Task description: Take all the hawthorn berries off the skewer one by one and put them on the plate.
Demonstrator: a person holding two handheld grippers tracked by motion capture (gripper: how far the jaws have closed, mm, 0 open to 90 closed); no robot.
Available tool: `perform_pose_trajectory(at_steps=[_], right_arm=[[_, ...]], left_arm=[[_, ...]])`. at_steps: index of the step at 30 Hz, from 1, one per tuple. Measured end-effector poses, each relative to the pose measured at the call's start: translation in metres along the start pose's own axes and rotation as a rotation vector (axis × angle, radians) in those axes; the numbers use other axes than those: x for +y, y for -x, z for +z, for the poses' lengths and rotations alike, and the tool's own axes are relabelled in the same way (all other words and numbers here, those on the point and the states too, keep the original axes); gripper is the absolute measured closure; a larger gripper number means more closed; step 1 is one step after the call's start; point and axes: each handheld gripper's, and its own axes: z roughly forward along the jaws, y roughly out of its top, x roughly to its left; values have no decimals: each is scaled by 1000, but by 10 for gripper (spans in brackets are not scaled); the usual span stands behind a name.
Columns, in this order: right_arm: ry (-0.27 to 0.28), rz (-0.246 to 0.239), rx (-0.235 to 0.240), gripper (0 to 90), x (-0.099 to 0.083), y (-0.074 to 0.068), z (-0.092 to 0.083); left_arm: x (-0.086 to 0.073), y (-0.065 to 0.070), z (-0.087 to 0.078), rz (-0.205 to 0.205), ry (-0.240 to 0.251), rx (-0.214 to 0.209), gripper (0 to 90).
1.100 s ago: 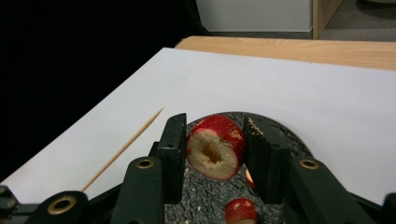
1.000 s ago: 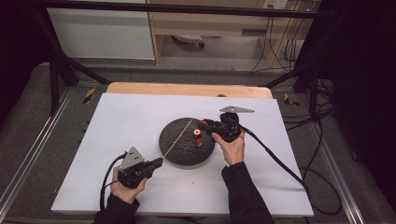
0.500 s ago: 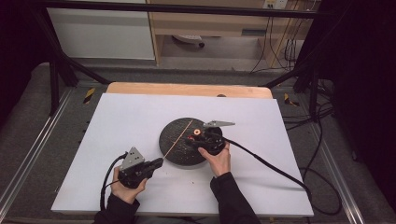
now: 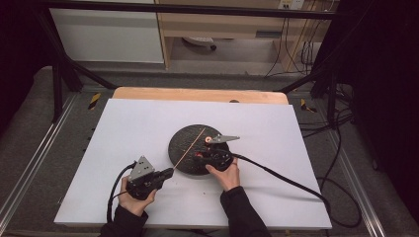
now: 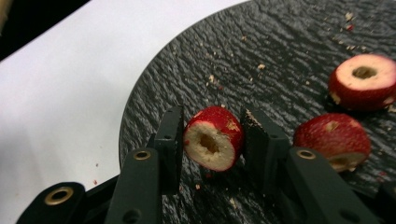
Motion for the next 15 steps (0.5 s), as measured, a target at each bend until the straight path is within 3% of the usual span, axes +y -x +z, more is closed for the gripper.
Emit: perform_pose_trajectory(at_steps=[8, 15], right_arm=[[-15, -14, -4, 597, -2, 0, 1], [-9, -42, -14, 544, 5, -3, -14]], left_arm=[[0, 0, 0, -1, 0, 0, 884], [0, 0, 0, 0, 0, 1, 884]])
